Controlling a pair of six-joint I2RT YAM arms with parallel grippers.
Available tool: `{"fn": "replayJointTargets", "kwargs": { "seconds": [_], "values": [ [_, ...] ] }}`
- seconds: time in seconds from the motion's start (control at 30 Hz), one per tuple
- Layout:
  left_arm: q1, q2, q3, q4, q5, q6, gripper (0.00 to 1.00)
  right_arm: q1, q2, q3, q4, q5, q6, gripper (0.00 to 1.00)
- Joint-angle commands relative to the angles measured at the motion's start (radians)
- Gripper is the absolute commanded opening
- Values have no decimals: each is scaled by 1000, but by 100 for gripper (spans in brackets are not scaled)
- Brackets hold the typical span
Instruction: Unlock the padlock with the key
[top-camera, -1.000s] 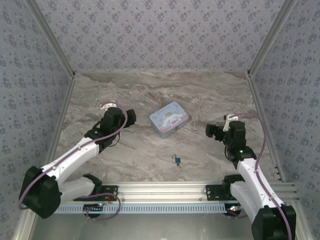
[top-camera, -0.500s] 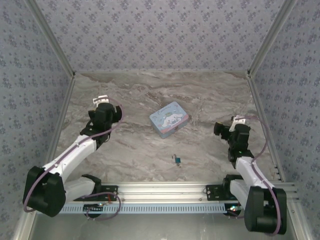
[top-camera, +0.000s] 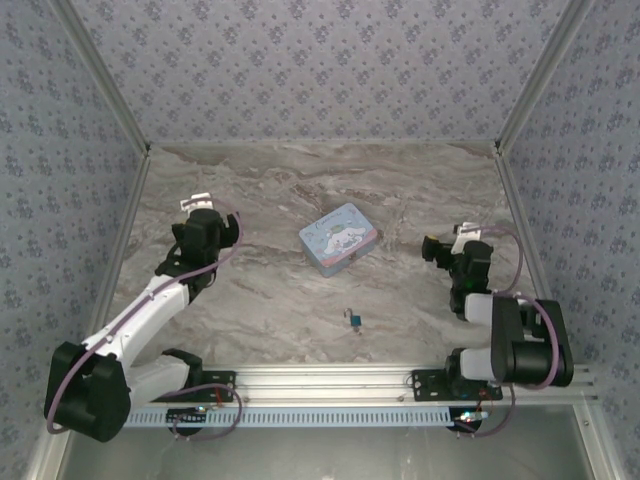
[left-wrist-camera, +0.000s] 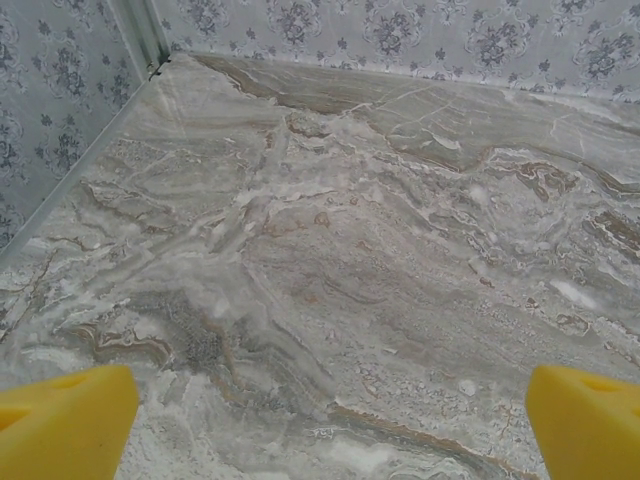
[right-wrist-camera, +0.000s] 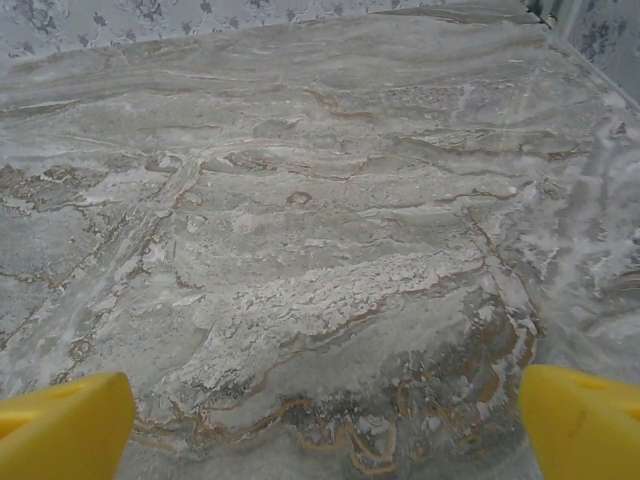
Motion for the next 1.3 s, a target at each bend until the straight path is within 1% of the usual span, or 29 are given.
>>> {"fn": "replayJointTargets", "kwargs": {
  "seconds": [0.0,0.07,0.1,0.17,0.2,0.23,0.27,0.3,0.37,0.47,0.5,0.53,0.63,0.8,0.9,0.93,0.97,1.07,1.27],
  "values": [
    [12,-30,-3,-25,2,24,99,-16,95,28,144,-43,-28,100],
    [14,-36,-5,-32,-5,38,99,-20,154,67,142,-68,-25,100],
    [16,-38,-7,-34,-9,45,99,-20,138,112,31,-69,-32,100],
    [19,-40,-12,-34,-18,60,99,28,154,150,-16,3,-62,100],
    [20,-39,-18,-30,-27,66,99,34,150,154,-46,14,-66,100],
    [20,-38,-26,-25,-41,70,99,32,155,147,-14,8,-64,100],
    [20,-35,-35,-17,-63,74,99,32,148,153,-39,10,-64,100],
    [22,-31,-49,-2,-69,85,99,34,154,150,-20,13,-66,100],
    [23,-18,-84,48,-55,138,99,35,153,152,-29,14,-66,100],
    [26,20,-123,123,-60,180,99,41,152,152,-28,26,-70,100],
    [29,32,-107,102,-61,186,99,43,152,152,-29,30,-70,100],
    [29,41,-110,128,-54,212,99,42,152,151,-28,30,-71,100],
    [31,71,-161,284,-47,285,99,42,151,152,-28,31,-72,100],
    [64,159,-241,501,52,325,99,44,152,152,-28,32,-72,100],
    [68,218,-283,623,113,357,99,44,152,151,-28,33,-72,100],
    [71,215,-275,601,152,367,99,44,152,151,-28,32,-71,100],
    [74,219,-281,621,182,378,99,44,151,151,-28,33,-72,100],
    [79,225,-314,713,219,394,99,45,152,152,-28,36,-74,100],
    [110,202,-335,727,294,388,99,47,151,152,-28,38,-74,100]
  ]
}}
